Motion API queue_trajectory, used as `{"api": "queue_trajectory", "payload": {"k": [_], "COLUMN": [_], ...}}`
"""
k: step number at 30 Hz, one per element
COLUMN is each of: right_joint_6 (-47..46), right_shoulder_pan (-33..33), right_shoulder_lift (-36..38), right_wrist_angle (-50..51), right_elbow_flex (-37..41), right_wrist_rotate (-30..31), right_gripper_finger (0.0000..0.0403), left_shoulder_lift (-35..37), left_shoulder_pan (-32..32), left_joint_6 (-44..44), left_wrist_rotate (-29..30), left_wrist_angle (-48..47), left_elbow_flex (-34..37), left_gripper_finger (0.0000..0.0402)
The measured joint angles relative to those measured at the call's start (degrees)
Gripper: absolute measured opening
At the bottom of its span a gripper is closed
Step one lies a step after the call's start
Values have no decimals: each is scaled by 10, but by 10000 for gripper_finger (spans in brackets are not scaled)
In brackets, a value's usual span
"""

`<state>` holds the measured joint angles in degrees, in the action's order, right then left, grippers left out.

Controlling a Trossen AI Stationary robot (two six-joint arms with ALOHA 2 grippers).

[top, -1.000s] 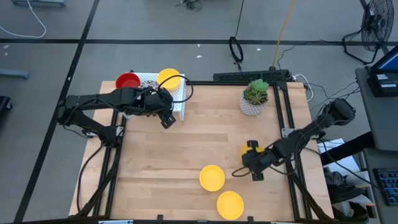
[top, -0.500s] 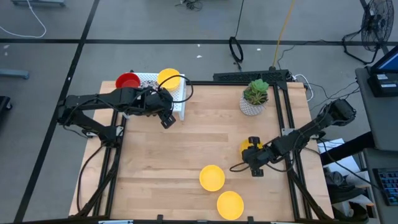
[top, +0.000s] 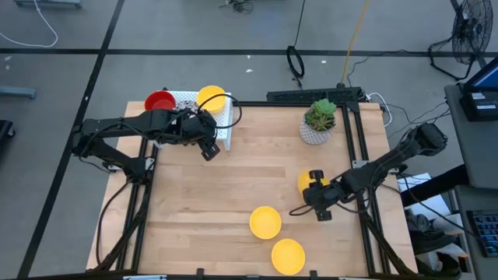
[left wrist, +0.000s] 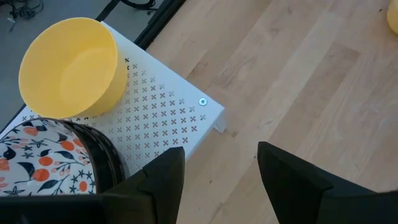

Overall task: Pick & Place Mini bowls
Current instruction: Stack the yellow bowl on top of the yellow bowl on the shelf

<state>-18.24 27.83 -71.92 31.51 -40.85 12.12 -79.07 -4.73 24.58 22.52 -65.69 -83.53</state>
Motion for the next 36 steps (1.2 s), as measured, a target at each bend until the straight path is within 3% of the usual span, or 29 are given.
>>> {"api": "queue_trajectory", "payload": {"k": [12,21,29,36], "right_joint_6": [-56,5,45,79], "right_shoulder_pan": [0,-1,-1,-6], "right_shoulder_lift": [-11,-11,-11,-11], "right_wrist_angle": [43,13,-19,-81], "right_elbow_flex": [-3,26,50,50], "right_wrist_rotate": [-2,-1,0,-8], "right_gripper_finger": [160,178,124,21], "left_shoulder_lift": [0,0,0,-19], "left_shoulder_pan": [0,0,0,17], "left_joint_6": [1,13,1,-160], "left_wrist_rotate": [0,0,-1,-37], "left_wrist_angle": [0,0,19,134], "left_elbow_flex": [0,0,0,0], "left_gripper_finger": [207,207,207,207]}}
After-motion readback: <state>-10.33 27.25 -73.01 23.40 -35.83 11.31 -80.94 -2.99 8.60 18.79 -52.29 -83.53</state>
